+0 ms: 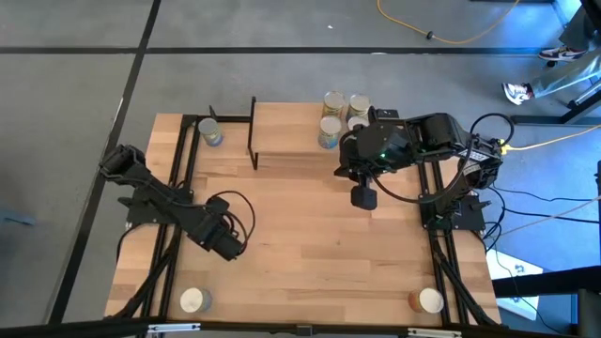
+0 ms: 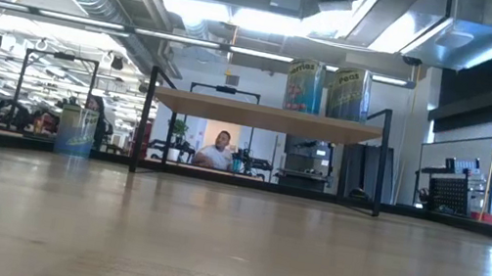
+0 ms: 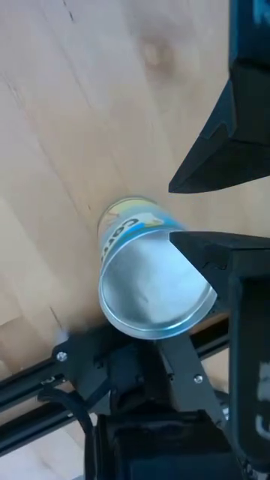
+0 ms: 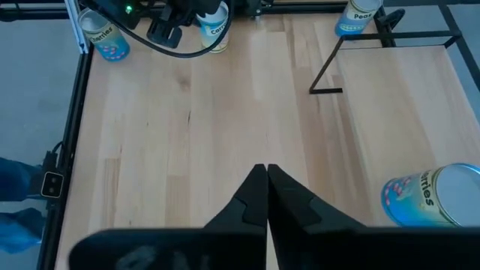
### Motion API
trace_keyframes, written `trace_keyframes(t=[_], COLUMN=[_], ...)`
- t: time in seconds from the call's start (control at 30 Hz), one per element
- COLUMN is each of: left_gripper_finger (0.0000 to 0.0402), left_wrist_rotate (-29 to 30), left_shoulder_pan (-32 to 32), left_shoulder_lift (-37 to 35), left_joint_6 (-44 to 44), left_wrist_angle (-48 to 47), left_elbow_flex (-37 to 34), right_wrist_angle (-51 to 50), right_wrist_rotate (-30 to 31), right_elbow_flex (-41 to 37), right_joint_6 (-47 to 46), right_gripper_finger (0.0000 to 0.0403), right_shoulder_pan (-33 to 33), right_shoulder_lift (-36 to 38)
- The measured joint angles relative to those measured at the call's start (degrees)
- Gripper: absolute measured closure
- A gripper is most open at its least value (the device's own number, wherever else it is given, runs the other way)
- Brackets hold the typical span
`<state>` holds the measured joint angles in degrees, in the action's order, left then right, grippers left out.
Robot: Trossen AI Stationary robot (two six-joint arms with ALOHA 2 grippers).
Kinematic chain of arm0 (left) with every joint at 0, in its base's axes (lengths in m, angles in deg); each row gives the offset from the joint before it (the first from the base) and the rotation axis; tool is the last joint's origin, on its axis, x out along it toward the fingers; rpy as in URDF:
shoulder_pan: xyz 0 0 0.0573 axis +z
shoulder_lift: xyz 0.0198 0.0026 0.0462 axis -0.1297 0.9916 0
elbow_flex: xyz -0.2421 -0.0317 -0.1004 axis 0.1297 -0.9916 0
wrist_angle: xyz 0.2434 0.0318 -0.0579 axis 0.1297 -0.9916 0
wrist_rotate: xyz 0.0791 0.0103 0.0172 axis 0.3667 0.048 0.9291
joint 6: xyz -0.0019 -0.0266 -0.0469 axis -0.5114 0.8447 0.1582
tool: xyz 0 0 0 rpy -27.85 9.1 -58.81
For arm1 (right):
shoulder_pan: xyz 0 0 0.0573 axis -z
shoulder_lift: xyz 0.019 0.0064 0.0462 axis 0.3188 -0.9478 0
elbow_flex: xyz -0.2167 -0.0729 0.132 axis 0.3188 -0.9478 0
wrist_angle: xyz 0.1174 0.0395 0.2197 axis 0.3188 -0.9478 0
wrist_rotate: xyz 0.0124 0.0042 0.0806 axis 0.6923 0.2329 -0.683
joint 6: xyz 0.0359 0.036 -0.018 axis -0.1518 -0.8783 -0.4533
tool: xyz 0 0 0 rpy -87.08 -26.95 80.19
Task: Pick and place cans onto a shelf
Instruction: Put the canned carrots on the shelf
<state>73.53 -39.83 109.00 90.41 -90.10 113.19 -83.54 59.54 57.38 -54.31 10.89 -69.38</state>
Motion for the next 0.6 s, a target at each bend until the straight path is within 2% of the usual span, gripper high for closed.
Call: trace_keyframes(t=[0.6], left_gripper_finger=[0.0317], left_wrist_rotate=[0.9], left_shoulder_pan=[0.0], left_shoulder_lift=[0.0], left_joint_6=[0.0], left_wrist_angle=[-0.2], left_elbow_flex=[0.0], right_wrist_angle=[-0.1], right_wrist_rotate=[0.0], right_elbow_flex=[0.0], right_joint_6=[0.2], right_gripper_finger=[0.0398], right_shoulder_pan=[0.0], right_shoulder_lift=[0.0])
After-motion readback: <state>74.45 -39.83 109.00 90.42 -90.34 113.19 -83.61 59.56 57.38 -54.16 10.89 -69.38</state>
